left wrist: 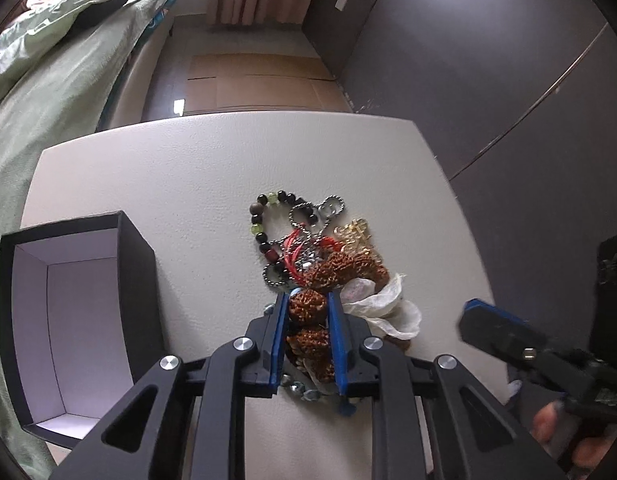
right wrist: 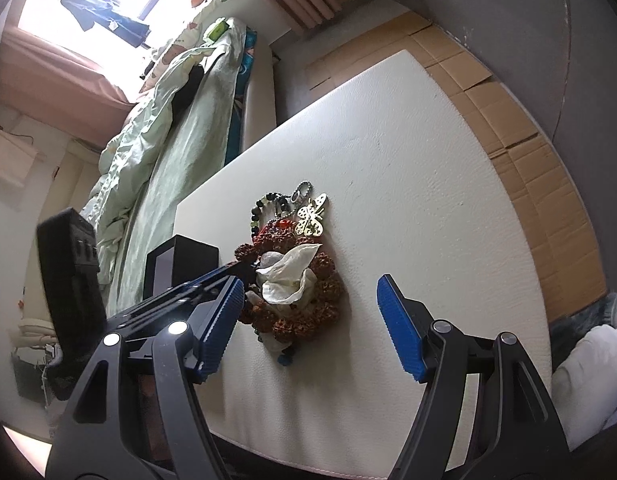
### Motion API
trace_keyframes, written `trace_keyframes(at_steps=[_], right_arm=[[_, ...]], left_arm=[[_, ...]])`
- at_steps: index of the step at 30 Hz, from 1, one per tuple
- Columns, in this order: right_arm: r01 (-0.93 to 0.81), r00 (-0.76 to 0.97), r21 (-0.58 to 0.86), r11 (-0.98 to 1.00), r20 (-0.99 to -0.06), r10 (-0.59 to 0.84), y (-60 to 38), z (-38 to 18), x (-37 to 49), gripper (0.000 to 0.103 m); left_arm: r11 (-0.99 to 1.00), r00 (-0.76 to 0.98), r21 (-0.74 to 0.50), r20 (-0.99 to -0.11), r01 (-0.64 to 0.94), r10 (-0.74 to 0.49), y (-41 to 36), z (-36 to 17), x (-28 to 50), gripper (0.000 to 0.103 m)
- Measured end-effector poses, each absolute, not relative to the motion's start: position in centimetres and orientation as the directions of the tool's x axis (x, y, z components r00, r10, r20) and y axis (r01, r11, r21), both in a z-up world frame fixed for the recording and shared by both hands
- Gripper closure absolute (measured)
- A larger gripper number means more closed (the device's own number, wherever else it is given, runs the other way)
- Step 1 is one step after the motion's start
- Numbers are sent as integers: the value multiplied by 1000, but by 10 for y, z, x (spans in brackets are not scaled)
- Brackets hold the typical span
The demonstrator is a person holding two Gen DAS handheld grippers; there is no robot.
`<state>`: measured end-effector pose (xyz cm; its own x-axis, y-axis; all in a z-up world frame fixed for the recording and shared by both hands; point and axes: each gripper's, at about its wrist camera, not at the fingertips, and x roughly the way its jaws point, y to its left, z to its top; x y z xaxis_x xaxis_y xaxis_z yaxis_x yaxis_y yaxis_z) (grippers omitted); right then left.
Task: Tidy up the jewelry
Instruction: 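Carry the brown bracelet into the black box with the left gripper while the right grasps the white translucent piece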
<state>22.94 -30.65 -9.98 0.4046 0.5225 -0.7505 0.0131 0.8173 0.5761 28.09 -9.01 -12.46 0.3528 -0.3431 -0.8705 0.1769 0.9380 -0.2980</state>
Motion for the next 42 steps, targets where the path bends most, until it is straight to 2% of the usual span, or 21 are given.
trace_keyframes(at_steps=[8,16,21,31,33,39,40,41,42], right_arm=[[19,420,596,803,-733,535,-307,-97,228,33],[24,411,593,805,-740,533,-307,-100,226,33],[-11,379,579,816,-752,539,-288,-103,228,33],[-122,331,538,834,-770,545,-229,-104,228,34],[-144,321,549,824,-761,563,-221,-104,227,42],[-174,273,506,845,-800,535,-195,-113,228,43],[-181,267,492,851,-809,524,-191,-114,229,46],[-191,266,476,858,-816,512,-188,-115,229,64],[-201,263,460,865,-825,501,-185,-116,228,98]], left_arm=[[905,426,-360,-799,227,-425,-88,-89,270,86],[869,488,-453,-723,200,-490,-56,-56,262,86],[859,538,-477,-683,184,-494,-41,-36,260,86],[874,593,-462,-665,153,-455,-15,-19,248,86],[875,598,-461,-664,146,-449,-9,-20,245,85],[879,614,-459,-659,130,-435,5,-13,233,85],[879,616,-459,-657,129,-434,8,-12,232,85],[878,621,-460,-653,129,-434,10,-10,229,85],[878,626,-462,-649,129,-433,12,-8,227,85]])
